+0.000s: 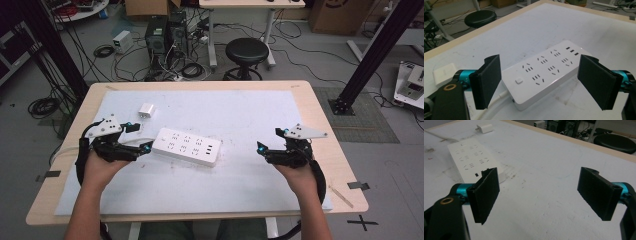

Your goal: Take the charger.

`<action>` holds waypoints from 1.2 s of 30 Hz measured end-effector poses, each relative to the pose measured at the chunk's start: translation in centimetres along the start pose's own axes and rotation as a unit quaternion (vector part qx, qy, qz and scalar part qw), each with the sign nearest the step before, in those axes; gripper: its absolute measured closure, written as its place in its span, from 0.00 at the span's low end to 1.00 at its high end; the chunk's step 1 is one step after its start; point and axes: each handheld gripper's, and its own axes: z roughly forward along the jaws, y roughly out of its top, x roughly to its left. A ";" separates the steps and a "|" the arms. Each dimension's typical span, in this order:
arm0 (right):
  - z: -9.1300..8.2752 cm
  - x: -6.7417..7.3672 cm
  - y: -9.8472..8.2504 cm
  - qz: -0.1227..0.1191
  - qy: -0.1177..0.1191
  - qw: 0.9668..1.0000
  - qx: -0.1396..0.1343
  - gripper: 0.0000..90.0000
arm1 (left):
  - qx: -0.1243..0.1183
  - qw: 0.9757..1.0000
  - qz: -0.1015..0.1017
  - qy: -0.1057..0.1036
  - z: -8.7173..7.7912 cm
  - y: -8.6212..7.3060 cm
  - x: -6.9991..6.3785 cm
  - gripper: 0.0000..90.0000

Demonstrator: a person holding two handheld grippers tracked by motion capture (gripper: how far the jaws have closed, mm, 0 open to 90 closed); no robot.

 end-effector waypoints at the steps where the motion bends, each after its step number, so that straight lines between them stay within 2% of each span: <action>1: 0.0 0.0 0.0 0.000 0.000 1.000 0.000 0.20 | 0.000 1.000 0.000 0.000 0.0 0.0 0.0 0.22; 4: 0.0 -0.2 0.2 -0.001 0.003 1.000 0.004 0.20 | 0.007 1.000 -0.012 0.016 0.7 0.7 1.2 0.22; 5: 0.0 -0.2 0.3 -0.002 0.002 1.000 0.005 0.20 | 0.007 1.000 -0.012 0.016 0.7 0.7 1.2 0.22; 6: 0.1 -0.3 0.4 -0.003 0.003 1.000 0.007 0.20 | 0.016 0.999 -0.020 0.028 1.5 1.2 2.5 0.22; 7: 0.1 -0.3 0.4 -0.002 0.001 1.000 0.008 0.20 | 0.018 0.999 -0.024 0.031 1.8 1.3 2.8 0.22; 11: 0.3 -0.1 0.5 -0.003 0.002 1.000 0.010 0.20 | 0.054 0.997 -0.035 0.053 3.5 2.2 5.5 0.21; 13: 0.5 0.1 0.5 -0.008 0.001 1.000 0.013 0.20 | 0.059 0.995 -0.043 0.066 4.2 2.4 6.9 0.21; 14: 0.5 0.1 0.5 -0.008 0.001 1.000 0.013 0.20 | 0.059 0.995 -0.043 0.066 4.2 2.4 6.9 0.21; 15: 0.6 0.2 0.5 -0.010 -0.001 1.000 0.014 0.20 | 0.076 0.992 -0.054 0.080 4.9 2.5 8.2 0.21; 17: 0.8 0.5 0.4 -0.011 -0.003 1.000 0.016 0.20 | 0.082 0.990 -0.064 0.091 5.7 2.4 9.4 0.21; 18: 0.9 0.5 0.3 -0.013 -0.003 1.000 0.016 0.20 | 0.089 0.988 -0.077 0.096 6.3 2.2 10.1 0.21; 19: 0.9 0.5 0.3 -0.013 -0.003 1.000 0.016 0.20 | 0.089 0.988 -0.077 0.096 6.3 2.2 10.1 0.21; 20: 1.0 0.6 -0.1 -0.009 -0.006 1.000 0.018 0.20 | 0.104 0.986 -0.087 0.098 7.3 1.9 11.0 0.21; 21: 1.0 0.6 -0.2 -0.006 -0.008 1.000 0.021 0.20 | 0.110 0.985 -0.088 0.103 7.8 1.7 11.4 0.21; 24: 1.2 0.7 -0.5 -0.003 -0.011 1.000 0.027 0.20 | 0.108 0.982 -0.102 0.121 9.3 0.7 12.6 0.21; 26: 1.3 0.7 -0.6 -0.005 -0.013 0.999 0.031 0.20 | 0.118 0.978 -0.121 0.122 10.3 0.0 13.4 0.21; 27: 1.4 0.8 -0.8 -0.007 -0.015 0.999 0.032 0.20 | 0.128 0.976 -0.119 0.129 10.6 -0.1 13.7 0.21; 28: 1.5 0.9 -0.8 -0.006 -0.015 0.999 0.033 0.20 | 0.146 0.973 -0.113 0.141 11.3 -0.2 14.2 0.21; 31: 1.7 1.0 -1.0 -0.007 -0.015 0.999 0.034 0.20 | 0.140 0.972 -0.119 0.145 12.0 -0.6 14.8 0.21; 33: 2.2 1.2 -1.2 -0.005 -0.014 0.999 0.042 0.20 | 0.150 0.968 -0.133 0.154 12.9 -1.5 15.5 0.21; 34: 2.2 1.2 -1.2 -0.005 -0.014 0.999 0.042 0.20 | 0.150 0.968 -0.133 0.154 12.9 -1.5 15.5 0.21; 36: 2.5 1.5 -1.3 -0.010 -0.013 0.999 0.044 0.20 | 0.153 0.966 -0.142 0.153 13.4 -2.1 15.8 0.21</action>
